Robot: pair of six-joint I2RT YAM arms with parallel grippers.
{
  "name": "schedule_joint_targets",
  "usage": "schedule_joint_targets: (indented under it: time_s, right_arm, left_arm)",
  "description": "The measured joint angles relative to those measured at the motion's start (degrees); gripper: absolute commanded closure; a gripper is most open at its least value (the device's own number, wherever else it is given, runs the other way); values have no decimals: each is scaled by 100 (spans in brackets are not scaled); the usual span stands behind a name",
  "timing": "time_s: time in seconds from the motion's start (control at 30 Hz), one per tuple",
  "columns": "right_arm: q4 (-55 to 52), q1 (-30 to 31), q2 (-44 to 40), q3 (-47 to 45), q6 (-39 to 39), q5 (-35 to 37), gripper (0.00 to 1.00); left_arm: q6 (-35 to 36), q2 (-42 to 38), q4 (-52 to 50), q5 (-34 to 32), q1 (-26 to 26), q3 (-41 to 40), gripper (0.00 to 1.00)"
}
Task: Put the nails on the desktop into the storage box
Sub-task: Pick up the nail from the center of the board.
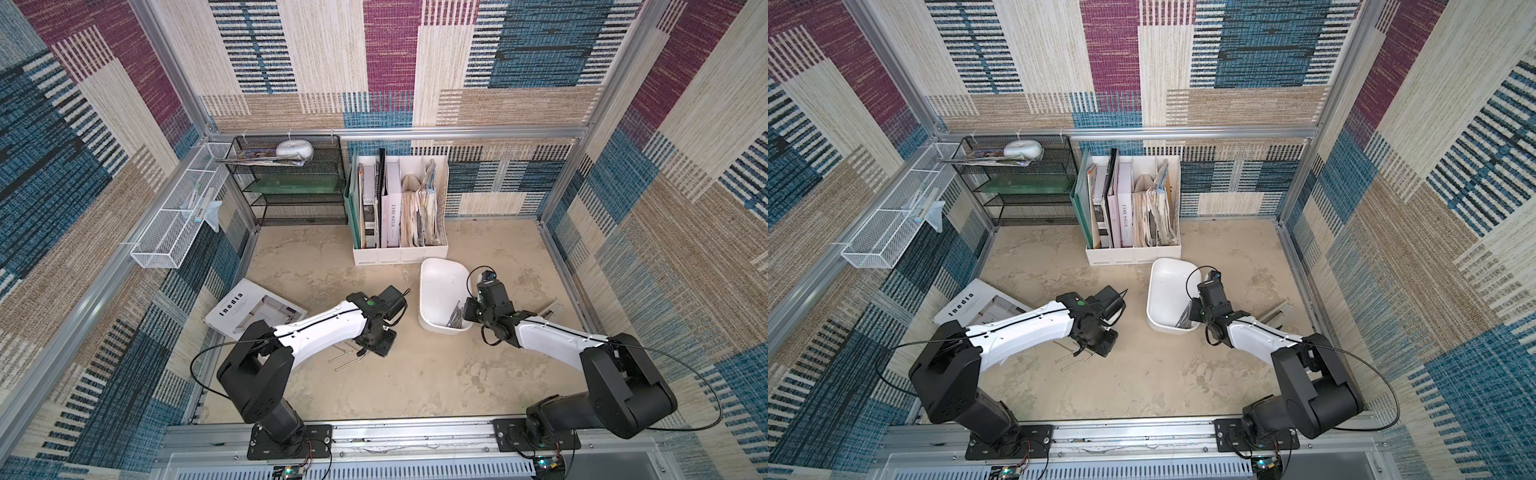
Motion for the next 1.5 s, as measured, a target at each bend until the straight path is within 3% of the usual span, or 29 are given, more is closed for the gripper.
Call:
schedule_joint_targets:
  time_s: [0.37,0.63,1.0,1.13,1.23,1.5]
  right_arm:
    - [-11,-42,-42,-42,-4,4,100]
    - [17,-42,-39,-63,-4,7,100]
    - [55,-52,-42,-96,-17,4,100]
    - [57,-52,-50,-98,-17,0,100]
    - [57,-46,-63,-103,-15,-13,100]
    - [385,20,7,-225,177,-59,100]
  left_arm:
    - [201,520,-66,46,192,-46,62]
    - [221,935,-155,105,203,59,74]
    - [221,1139,-323,275,199,227,100]
    - [225,1115,-380,302,205,343,100]
    - [216,879,-431,286,210,459,100]
    - [-400,-846,-1102,901,227,1569,100]
